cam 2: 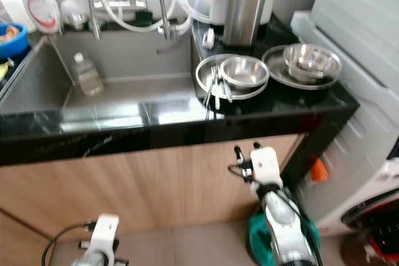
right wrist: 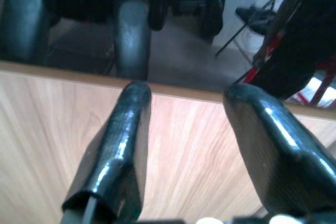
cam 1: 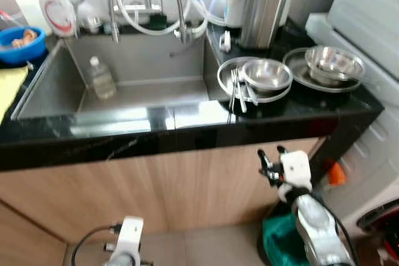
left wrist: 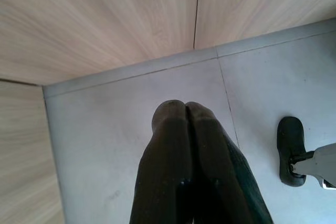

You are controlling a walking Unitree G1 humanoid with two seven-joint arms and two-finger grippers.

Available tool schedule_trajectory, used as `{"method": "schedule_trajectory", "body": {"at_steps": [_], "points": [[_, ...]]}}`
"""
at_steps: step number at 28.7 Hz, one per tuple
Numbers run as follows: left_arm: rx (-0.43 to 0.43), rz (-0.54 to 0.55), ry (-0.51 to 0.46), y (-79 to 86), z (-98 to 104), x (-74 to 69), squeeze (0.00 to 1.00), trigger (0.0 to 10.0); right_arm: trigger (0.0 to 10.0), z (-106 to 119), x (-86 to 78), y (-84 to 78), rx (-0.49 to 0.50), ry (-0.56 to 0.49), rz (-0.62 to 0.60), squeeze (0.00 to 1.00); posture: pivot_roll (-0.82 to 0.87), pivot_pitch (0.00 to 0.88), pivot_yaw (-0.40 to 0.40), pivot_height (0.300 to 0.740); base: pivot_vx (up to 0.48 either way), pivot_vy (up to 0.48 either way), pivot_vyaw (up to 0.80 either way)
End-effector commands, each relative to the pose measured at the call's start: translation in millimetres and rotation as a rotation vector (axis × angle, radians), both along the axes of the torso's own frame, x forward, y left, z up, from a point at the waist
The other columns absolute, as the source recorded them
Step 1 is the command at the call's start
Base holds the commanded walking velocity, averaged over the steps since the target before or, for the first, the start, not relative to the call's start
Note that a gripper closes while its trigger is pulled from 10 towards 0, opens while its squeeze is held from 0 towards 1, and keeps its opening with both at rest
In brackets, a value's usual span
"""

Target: Kitchen organization

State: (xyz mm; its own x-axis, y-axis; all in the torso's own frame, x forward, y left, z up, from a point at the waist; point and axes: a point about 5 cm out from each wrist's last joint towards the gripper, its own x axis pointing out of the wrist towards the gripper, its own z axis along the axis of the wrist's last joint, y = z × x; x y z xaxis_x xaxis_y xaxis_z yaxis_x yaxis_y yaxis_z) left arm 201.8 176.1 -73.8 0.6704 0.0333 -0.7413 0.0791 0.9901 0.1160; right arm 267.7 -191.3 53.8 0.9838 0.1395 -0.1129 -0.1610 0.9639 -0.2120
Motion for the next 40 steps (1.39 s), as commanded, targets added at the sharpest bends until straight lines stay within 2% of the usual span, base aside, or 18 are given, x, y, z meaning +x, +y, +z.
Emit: {"method": "schedule_trajectory", "body": {"at_steps": [1,5,8,10,14,16,20,22,26,27,28,29,31,32,33,37,39,40], "points": [[0.007,-0.010,0.027,2.1,-3,-4.7,0.00,10.0,10.0,21,-0.5,0.6,0.016,-0.060,-0.027,0.00,-0.20,0.000,-0.010,0.740,0.000,0.000,0.00],[0.006,-0.020,0.030,2.0,-3,-4.7,0.00,10.0,10.0,39,-7.9,1.2,-0.010,-0.095,0.005,0.00,-0.20,0.000,-0.009,0.740,0.000,0.000,0.00],[0.005,-0.023,0.029,1.7,-3,-4.5,0.00,10.0,10.0,60,-11.5,4.7,-0.101,-0.130,0.107,0.00,-0.21,0.005,-0.009,0.740,0.000,0.000,0.00],[0.005,-0.023,0.027,1.7,-3,-4.3,0.00,10.0,10.0,83,-7.4,11.2,-0.157,-0.186,0.184,0.00,-0.21,0.004,-0.012,0.740,0.000,0.000,0.00],[0.004,-0.024,0.028,1.4,-3,-4.2,0.00,10.0,10.0,105,-5.9,25.3,-0.211,-0.230,0.272,0.00,-0.21,0.003,-0.014,0.740,0.000,0.000,0.00],[0.003,-0.023,0.028,1.4,-3,-4.1,0.00,10.0,10.0,114,-5.0,30.7,-0.201,-0.245,0.281,0.00,-0.21,0.002,-0.014,0.740,0.000,0.000,0.00],[0.005,-0.022,0.029,1.4,-3,-4.2,0.00,10.0,10.0,161,1.8,61.8,-0.047,-0.339,0.372,0.00,-0.22,0.001,-0.010,0.740,0.000,0.000,0.00],[0.004,-0.025,0.030,1.4,-3,-4.1,0.00,10.0,10.0,174,7.0,73.2,-0.025,-0.375,0.415,0.00,-0.23,0.000,-0.010,0.740,0.000,0.000,0.00],[0.003,-0.027,0.030,0.9,-3,-4.0,0.00,10.0,10.0,181,17.6,79.8,-0.028,-0.366,0.433,0.00,-0.23,0.000,-0.011,0.740,0.000,0.000,0.00],[0.001,-0.026,0.029,0.7,-3,-4.0,0.00,10.0,10.0,184,33.0,84.4,-0.100,-0.344,0.439,0.06,-0.23,0.000,-0.011,0.740,0.000,0.000,0.00],[0.001,-0.026,0.029,0.7,-3,-4.0,0.00,10.0,10.0,185,37.5,85.2,-0.132,-0.335,0.435,0.06,-0.23,0.000,-0.011,0.740,0.000,0.000,0.00],[0.002,-0.028,0.030,0.5,-3,-4.0,0.00,10.0,10.0,185,45.4,87.1,-0.188,-0.322,0.433,1.00,-0.24,0.000,-0.006,0.740,0.000,0.000,0.00],[0.002,-0.028,0.034,-0.1,-3,-4.4,0.00,10.0,10.0,183,61.7,91.7,-0.273,-0.217,0.417,1.00,-0.23,0.000,-0.010,0.740,0.000,0.000,0.00],[0.002,-0.027,0.034,-0.1,-3,-4.6,0.00,10.0,10.0,183,63.7,92.0,-0.297,-0.212,0.410,1.00,-0.22,0.000,-0.011,0.740,0.000,0.000,0.00],[0.000,-0.022,0.034,-0.1,-3,-4.8,0.00,10.0,10.0,184,70.1,93.3,-0.401,-0.220,0.396,1.00,-0.22,0.000,-0.011,0.740,0.000,0.000,0.00],[0.002,-0.020,0.035,0.1,-3,-5.2,0.00,10.0,10.0,186,77.9,98.0,-0.511,-0.220,0.394,1.00,-0.22,0.000,-0.006,0.740,0.000,0.000,0.00],[0.002,-0.022,0.036,0.2,-3,-5.5,0.00,10.0,10.0,184,79.3,105.7,-0.555,-0.218,0.447,1.00,-0.22,0.000,-0.005,0.740,0.000,0.000,0.00],[0.002,-0.024,0.036,0.2,-4,-5.7,0.00,10.0,10.0,184,79.5,110.2,-0.557,-0.216,0.469,0.91,-0.22,0.000,-0.005,0.740,0.000,0.000,0.00]]}}
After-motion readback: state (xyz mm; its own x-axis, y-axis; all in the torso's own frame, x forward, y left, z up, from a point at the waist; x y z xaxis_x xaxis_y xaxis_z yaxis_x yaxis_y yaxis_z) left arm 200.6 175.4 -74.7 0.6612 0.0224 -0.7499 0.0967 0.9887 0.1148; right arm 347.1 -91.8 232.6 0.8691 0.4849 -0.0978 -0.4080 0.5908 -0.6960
